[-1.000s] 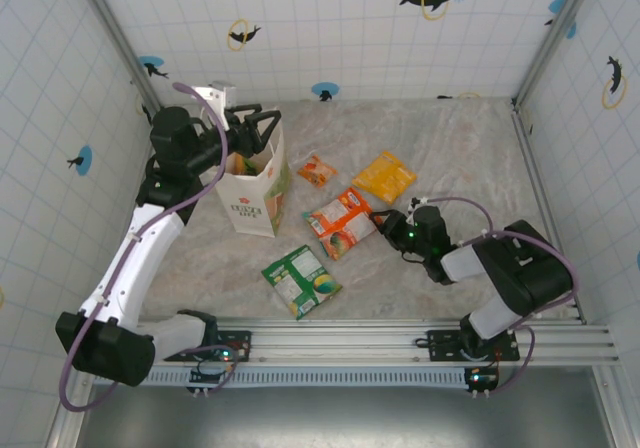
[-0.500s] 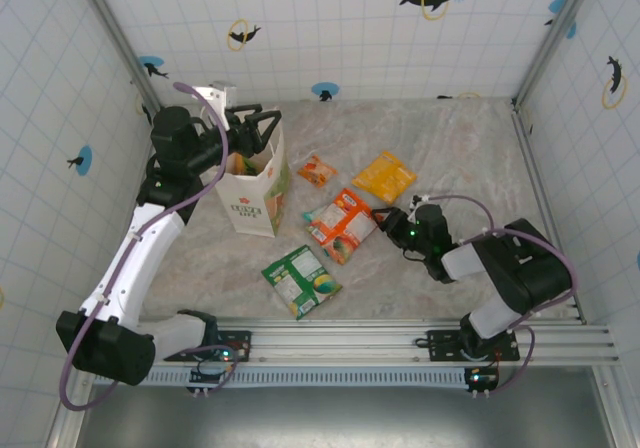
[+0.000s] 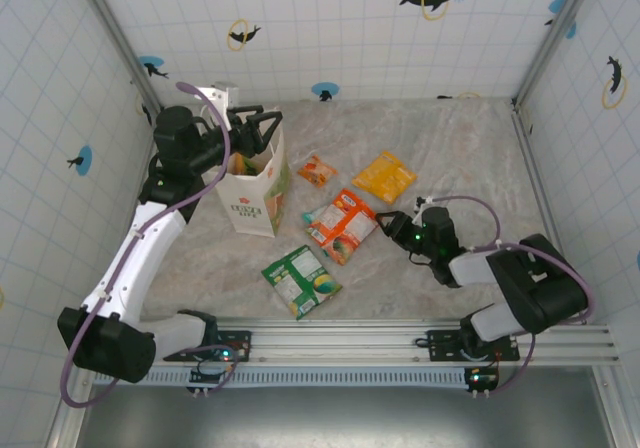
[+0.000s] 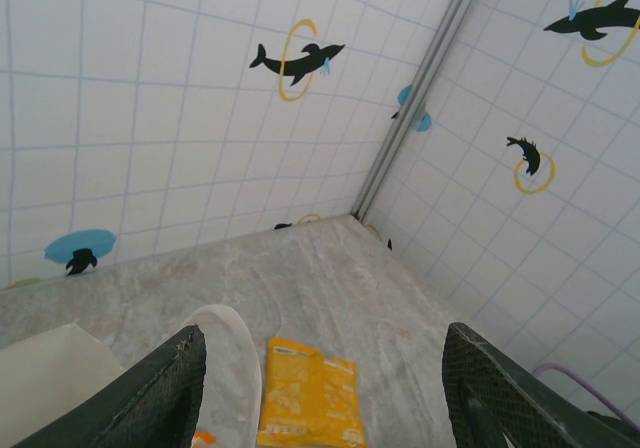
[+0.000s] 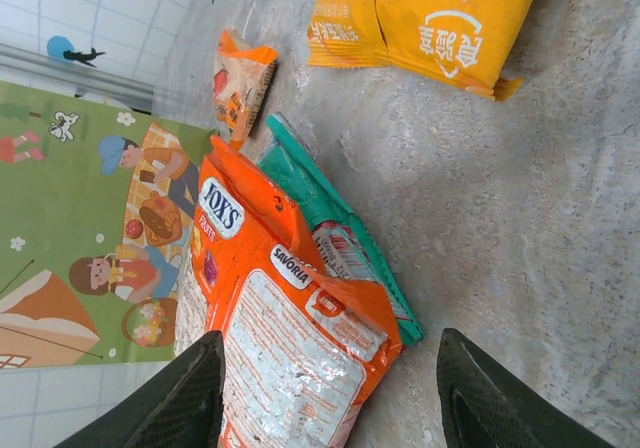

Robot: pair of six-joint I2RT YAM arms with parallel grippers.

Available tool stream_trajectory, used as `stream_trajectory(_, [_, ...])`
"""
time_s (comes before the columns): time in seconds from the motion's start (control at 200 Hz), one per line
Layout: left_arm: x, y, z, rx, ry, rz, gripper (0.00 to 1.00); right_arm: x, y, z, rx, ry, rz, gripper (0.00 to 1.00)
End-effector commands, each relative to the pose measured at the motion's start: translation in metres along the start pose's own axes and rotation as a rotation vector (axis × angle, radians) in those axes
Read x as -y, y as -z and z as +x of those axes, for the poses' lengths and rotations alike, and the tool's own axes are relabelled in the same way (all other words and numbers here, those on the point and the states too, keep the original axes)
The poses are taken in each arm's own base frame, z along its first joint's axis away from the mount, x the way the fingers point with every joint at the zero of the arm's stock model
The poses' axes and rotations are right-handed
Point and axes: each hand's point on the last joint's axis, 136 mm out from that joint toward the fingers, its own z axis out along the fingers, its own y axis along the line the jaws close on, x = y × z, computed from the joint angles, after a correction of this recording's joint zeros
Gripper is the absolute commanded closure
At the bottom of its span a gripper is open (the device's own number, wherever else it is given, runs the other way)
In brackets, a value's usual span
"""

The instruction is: Place the snacks into the paper bag

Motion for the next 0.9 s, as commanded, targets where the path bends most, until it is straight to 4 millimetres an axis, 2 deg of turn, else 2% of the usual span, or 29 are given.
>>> stream_trajectory(0.0, [0.001, -0.002, -0.001, 0.01, 0.003, 0.022, 0.36, -0.011, -0.005, -0.001, -0.01, 0.033, -0.081, 0.44])
stream_trajectory(0.24, [0.004, -0.001, -0.002, 0.007, -0.001, 0.026, 0.37, -0.022, -0.023, -0.007, -0.02, 0.038, -0.158, 0.47])
stream_trajectory(0.27, [0.004, -0.001, -0.003, 0.008, -0.002, 0.025, 0.37, -0.025, -0.025, -0.002, -0.051, 0.041, -0.18, 0.47])
stream_trajectory(0.44, [0.004, 0.001, -0.003, 0.007, -0.006, 0.018, 0.37, -0.03, -0.035, -0.003, -0.069, 0.037, -0.222, 0.55])
stream_trajectory(0.655, [0.004, 0.0, -0.003, 0.001, -0.003, 0.021, 0.37, -0.029, -0.041, -0.004, -0.085, 0.037, -0.236, 0.77])
stream_trajectory(0.771, [0.003, 0.0, -0.003, -0.001, -0.006, 0.017, 0.37, -0.032, -0.036, -0.006, -0.076, 0.05, -0.245, 0.91])
stream_trajectory(0.896, [0.005, 0.001, -0.004, -0.002, -0.012, 0.024, 0.37, -0.038, -0.029, -0.008, -0.071, 0.091, -0.25, 1.0])
